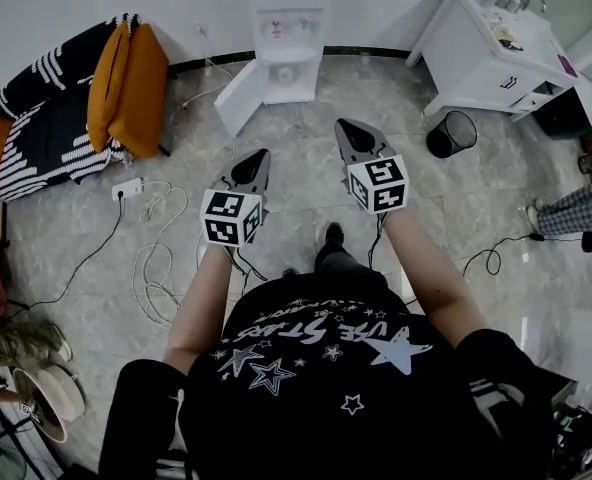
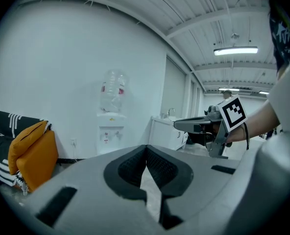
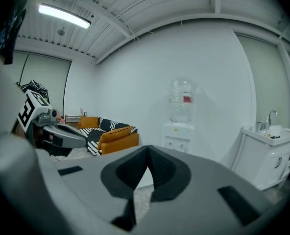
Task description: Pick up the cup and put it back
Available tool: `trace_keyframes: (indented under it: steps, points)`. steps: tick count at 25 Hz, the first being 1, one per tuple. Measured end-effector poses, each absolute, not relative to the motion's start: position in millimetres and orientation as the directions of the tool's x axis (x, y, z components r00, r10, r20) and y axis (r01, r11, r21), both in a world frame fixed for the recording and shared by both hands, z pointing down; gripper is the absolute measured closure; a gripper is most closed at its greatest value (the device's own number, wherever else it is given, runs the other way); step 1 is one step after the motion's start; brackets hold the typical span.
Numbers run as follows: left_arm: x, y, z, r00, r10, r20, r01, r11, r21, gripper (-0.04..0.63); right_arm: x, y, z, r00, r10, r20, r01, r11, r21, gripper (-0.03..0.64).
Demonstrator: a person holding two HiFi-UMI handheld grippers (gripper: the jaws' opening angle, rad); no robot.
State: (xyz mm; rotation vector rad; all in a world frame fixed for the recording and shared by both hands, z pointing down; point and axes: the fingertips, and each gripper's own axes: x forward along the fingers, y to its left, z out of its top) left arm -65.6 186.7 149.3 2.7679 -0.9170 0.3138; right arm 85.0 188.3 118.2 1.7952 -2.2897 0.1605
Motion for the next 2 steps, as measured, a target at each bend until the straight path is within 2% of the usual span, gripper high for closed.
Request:
trace_keyframes:
  steps: [2]
  points:
    - [-65.6,183.9,149.1,0.784,-0.562,0.262,-0.605,-0.786,0.124,0.584,79.0,186.2,123.7,-0.236,-0.940,0.248,-0.966,0.255,0.049,0.611]
